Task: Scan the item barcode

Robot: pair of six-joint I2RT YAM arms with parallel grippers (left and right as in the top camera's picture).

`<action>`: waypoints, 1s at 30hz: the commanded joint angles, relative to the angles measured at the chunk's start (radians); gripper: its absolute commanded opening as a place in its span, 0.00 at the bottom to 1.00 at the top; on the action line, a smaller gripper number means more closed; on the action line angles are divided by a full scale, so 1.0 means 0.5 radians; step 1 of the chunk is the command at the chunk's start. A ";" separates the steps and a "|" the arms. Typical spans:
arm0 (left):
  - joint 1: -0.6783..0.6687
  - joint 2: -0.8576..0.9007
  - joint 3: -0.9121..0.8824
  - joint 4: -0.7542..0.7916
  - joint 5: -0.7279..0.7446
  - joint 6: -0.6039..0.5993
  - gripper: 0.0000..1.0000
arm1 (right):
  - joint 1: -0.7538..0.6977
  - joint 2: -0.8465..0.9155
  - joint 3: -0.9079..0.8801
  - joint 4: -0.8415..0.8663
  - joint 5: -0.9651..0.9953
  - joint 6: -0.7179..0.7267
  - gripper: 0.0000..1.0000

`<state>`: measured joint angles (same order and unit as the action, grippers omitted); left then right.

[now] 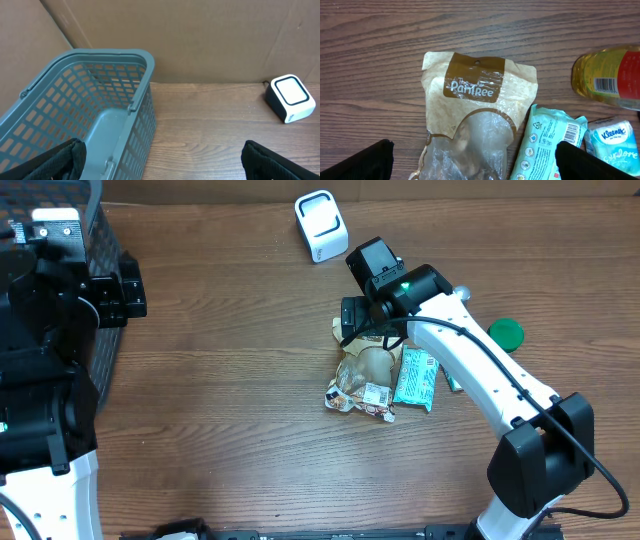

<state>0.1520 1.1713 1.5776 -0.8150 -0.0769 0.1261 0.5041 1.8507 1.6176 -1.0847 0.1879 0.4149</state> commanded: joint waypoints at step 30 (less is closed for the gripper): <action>-0.122 -0.614 -2.174 0.868 0.098 -0.062 1.00 | -0.005 -0.043 0.036 0.011 0.020 0.008 1.00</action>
<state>0.0929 0.9131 0.5499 -0.4660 -0.1299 0.1249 0.5037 1.8507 1.6173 -1.0851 0.1875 0.4152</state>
